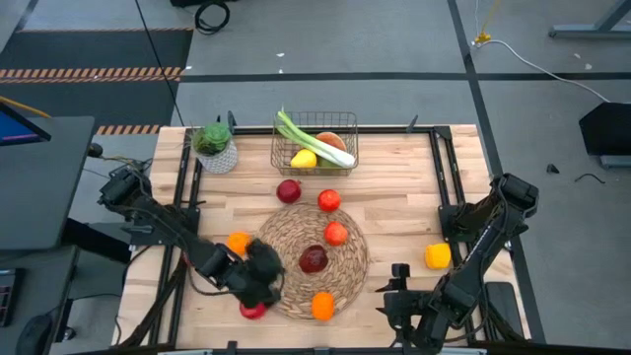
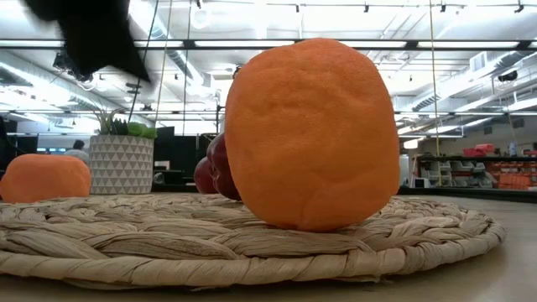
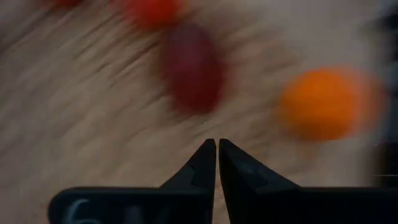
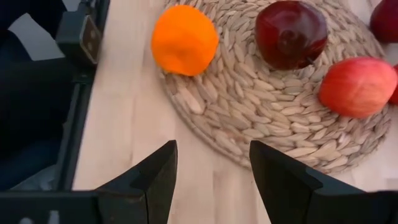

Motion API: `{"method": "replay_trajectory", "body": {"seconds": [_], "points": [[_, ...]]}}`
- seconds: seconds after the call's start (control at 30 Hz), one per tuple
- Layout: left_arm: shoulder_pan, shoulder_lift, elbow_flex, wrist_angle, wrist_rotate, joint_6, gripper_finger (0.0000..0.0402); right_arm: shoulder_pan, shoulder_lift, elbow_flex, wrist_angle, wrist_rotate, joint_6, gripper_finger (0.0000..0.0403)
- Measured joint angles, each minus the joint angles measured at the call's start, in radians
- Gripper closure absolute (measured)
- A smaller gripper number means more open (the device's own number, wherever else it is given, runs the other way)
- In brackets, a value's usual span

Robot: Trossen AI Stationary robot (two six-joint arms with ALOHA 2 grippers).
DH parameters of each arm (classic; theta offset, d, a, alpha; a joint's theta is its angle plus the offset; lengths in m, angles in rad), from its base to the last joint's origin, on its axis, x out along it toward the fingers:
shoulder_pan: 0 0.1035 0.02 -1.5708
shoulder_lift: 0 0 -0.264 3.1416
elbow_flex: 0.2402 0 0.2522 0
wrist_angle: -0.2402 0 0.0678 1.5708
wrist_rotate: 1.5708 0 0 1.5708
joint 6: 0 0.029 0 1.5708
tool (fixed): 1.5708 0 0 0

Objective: Build produce basket
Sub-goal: Put the orange into the wire basket

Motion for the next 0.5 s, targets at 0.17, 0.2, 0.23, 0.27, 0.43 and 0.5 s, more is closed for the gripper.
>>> {"method": "replay_trajectory", "body": {"seconds": [0.17,0.2,0.23,0.27,0.43,0.5], "points": [[0.012,0.004,-0.001,-0.417,0.005,-0.377,0.0377,-0.011,0.000,0.000,-0.008,-0.003,-0.010,0.0195],[0.012,0.004,-0.001,-0.466,0.005,-0.426,0.0377,-0.011,0.000,0.000,-0.009,-0.003,-0.014,0.0195],[0.012,0.004,-0.001,-0.497,0.003,-0.458,0.0376,-0.011,0.000,0.000,-0.009,-0.003,-0.019,0.0195],[0.011,0.004,-0.001,-0.519,-0.001,-0.473,0.0376,-0.011,0.000,0.000,-0.009,-0.004,-0.022,0.0195],[0.000,0.004,-0.001,-0.473,-0.069,-0.412,0.0371,-0.011,0.000,0.000,-0.010,-0.004,-0.023,0.0195],[0.001,0.004,-0.001,-0.465,-0.098,-0.390,0.0367,-0.013,0.000,-0.003,-0.004,-0.004,-0.023,0.0195]]}}
